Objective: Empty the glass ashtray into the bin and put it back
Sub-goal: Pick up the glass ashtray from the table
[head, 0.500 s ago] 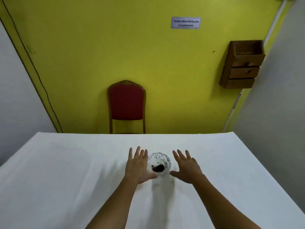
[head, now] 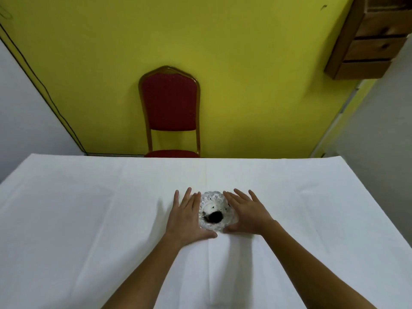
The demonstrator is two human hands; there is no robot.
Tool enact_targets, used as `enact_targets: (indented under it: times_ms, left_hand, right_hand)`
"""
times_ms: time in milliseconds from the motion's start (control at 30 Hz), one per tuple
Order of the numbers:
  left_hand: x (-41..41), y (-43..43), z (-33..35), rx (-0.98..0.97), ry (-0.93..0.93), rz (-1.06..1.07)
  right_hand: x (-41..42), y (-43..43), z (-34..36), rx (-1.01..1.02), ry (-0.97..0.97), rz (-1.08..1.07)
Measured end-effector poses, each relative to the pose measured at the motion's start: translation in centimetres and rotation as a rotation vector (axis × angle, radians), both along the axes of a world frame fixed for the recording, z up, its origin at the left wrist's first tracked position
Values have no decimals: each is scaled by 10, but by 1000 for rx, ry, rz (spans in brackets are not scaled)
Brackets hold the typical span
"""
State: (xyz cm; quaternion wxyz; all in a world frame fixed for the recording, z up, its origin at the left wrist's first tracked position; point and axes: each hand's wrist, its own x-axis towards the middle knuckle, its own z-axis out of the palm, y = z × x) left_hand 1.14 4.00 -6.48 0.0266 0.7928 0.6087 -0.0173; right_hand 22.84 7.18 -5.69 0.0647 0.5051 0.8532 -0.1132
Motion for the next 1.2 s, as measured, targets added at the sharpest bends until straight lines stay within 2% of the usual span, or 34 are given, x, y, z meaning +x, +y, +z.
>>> enact_targets:
  times_ms: [333,533,700,933,1200]
  left_hand:
    - [1,3,1,-83,-5,66]
    - [4,1,7,-61,-75,56]
    - [6,-3,16,-26,-64,30]
    - [13,-16,47,40,-42,-8]
    - [37,-54,85,132,-60,-146]
  right_hand:
    - [-5,3,-10,41,108,28]
    - [-7,-4,-18,158,205,7]
    - [-6,-18,-18,230,254,-45]
    - [4,-35,18,256,213,-65]
    - [30,-100,58,373,225,-192]
